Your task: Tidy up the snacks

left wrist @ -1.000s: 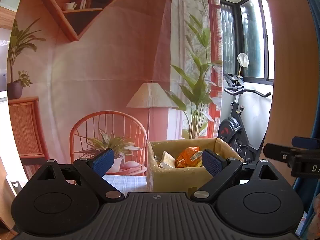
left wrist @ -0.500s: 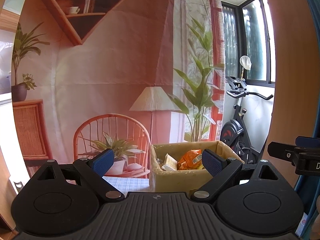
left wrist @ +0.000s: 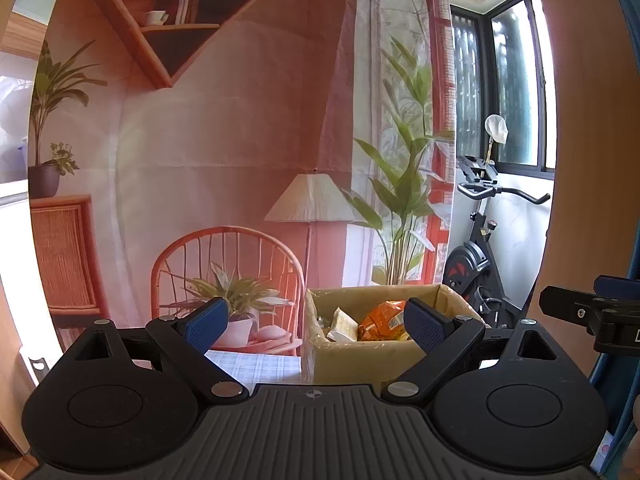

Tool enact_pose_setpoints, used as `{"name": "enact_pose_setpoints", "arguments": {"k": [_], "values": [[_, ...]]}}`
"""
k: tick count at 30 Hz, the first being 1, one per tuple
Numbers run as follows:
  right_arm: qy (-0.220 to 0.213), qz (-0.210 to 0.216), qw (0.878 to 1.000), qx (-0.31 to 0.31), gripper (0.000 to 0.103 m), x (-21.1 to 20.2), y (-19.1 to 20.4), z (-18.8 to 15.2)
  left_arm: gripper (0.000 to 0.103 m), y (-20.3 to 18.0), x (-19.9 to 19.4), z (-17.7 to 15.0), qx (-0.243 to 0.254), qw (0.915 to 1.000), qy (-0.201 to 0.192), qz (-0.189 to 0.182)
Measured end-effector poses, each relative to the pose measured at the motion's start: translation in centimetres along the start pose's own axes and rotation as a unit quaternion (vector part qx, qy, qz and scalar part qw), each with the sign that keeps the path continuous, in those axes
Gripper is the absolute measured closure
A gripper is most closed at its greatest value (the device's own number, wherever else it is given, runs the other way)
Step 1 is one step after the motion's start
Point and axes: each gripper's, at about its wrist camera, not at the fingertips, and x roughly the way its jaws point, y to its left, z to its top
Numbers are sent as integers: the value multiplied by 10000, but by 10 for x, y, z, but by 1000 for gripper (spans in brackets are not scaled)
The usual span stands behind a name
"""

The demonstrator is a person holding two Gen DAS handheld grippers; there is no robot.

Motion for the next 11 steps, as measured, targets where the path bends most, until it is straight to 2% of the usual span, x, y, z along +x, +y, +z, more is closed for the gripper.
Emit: {"name": "enact_pose_setpoints", "arguments": {"k": [11], "values": [[21,3,10000,-12,0,0,0,-1,7,-1,2,0,-14,10000,54,58]]}}
